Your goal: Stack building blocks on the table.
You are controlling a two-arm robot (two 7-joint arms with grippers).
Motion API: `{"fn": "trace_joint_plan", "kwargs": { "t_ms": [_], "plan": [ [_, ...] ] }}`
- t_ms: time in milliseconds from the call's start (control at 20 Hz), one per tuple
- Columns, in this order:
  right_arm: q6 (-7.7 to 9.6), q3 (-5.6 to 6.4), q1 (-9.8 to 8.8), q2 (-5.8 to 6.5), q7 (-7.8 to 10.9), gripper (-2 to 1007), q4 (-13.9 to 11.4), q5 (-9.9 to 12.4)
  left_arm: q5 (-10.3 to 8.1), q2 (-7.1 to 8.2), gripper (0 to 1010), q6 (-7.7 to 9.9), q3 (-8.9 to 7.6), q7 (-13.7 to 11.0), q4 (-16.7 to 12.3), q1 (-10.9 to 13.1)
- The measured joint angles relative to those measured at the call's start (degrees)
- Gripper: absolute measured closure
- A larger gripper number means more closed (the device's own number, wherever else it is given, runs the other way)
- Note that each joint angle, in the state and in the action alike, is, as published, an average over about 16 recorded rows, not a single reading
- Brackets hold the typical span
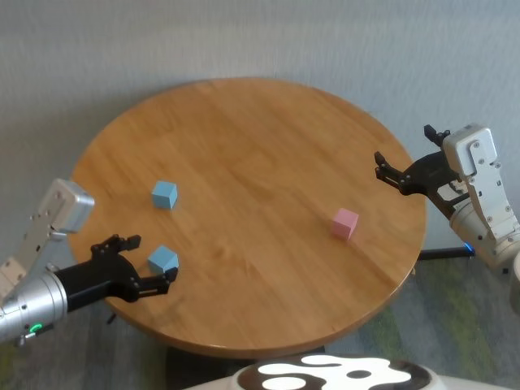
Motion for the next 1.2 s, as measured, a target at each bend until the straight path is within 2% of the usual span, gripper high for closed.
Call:
{"fn": "trace_joint_plan", "kwargs": {
  "t_ms": [350, 900, 1200],
  "plan": [
    [0.00, 0.00, 0.00, 0.00, 0.00, 0, 0.00, 0.00, 1.15, -1.29, 10, 0.37, 0.14, -0.39, 1.09, -0.04],
    [0.00, 0.00, 0.00, 0.00, 0.00, 0, 0.00, 0.00, 4.00, -3.10, 10, 0.24, -0.75, 1.41, 2.00, 0.11],
    [0.00, 0.00, 0.00, 0.00, 0.00, 0, 0.00, 0.00, 4.75, -4.33, 10, 0.64, -1.29, 1.50, 2.89, -0.18]
  ]
}}
